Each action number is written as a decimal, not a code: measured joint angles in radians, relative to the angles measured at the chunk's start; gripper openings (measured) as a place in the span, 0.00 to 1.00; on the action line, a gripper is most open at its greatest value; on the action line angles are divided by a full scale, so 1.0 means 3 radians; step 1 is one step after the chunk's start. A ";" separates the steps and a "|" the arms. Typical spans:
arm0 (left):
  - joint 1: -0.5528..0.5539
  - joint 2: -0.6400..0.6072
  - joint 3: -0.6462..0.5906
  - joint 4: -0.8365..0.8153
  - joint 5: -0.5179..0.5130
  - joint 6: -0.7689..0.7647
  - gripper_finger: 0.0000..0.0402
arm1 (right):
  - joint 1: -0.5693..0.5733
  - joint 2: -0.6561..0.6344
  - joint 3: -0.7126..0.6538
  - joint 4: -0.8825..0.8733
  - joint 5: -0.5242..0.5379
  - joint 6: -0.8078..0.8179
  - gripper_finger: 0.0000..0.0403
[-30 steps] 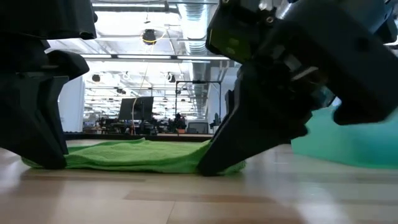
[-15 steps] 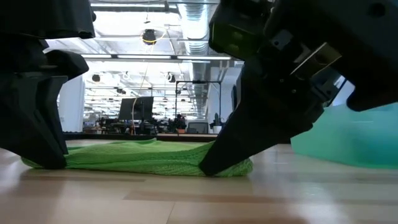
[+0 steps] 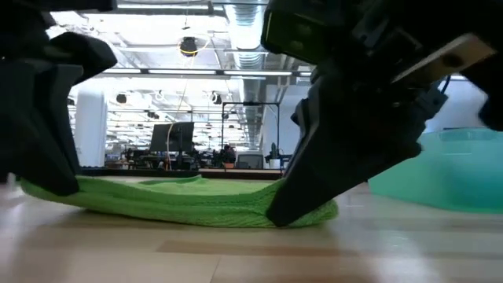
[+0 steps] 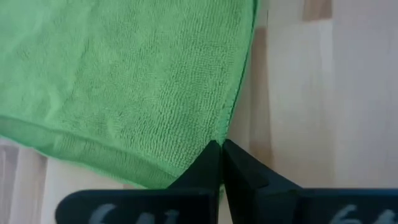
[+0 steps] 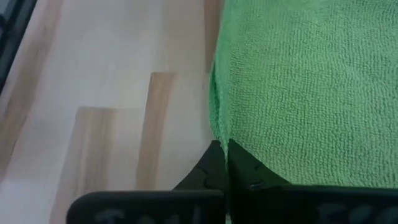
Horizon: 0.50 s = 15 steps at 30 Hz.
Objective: Roll microfiber towels into tight, uniform cylinder then place into a basket
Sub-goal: Fold the green microfiber towel
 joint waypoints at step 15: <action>-0.0088 -0.0010 0.0396 -0.0158 0.0165 0.0011 0.00 | 0.0300 0.0000 0.0663 -0.0845 0.0108 -0.0103 0.01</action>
